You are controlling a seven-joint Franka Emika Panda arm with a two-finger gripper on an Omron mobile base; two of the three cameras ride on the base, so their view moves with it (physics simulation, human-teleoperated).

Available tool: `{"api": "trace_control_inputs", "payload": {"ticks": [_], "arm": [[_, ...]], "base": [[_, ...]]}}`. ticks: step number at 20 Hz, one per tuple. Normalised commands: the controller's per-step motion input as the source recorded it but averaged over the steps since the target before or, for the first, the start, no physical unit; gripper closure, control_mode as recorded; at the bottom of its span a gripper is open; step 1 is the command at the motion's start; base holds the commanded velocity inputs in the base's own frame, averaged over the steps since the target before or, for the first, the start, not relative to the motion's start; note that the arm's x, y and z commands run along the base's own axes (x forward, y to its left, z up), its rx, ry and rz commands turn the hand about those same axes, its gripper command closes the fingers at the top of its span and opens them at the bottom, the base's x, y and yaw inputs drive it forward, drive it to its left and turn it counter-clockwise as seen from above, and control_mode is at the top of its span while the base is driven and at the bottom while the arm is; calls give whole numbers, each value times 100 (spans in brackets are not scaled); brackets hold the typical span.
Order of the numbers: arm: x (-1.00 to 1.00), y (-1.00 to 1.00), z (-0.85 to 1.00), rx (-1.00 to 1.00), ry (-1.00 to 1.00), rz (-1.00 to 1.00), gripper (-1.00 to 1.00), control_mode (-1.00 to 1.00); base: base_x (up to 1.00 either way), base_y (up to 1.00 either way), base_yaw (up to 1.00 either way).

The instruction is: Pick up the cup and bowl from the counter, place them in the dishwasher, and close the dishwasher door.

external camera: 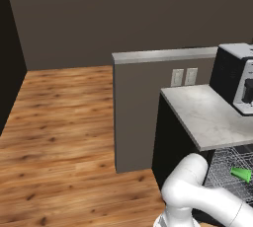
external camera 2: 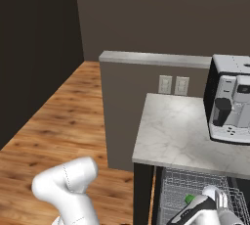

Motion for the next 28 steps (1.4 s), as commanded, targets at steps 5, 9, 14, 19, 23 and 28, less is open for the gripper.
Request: {"api": "trace_control_inputs", "payload": {"ticks": [5, 9, 14, 19, 23, 28], "arm": [[26, -21, -27, 0, 1, 0, 100, -100], [40, -25, -8, 0, 1, -1, 100, -100], [40, -21, -14, 0, 3, -1, 100, -100], [14, -14, -45, 0, 4, 0, 100, -100], [0, -10, -63, 0, 4, 0, 100, -100], [0, -8, -68, 0, 1, 0, 100, -100]], "base": [[0, 0, 0], [0, 0, 0], [0, 0, 0], [0, 0, 0], [0, 0, 0], [0, 0, 0]]}}
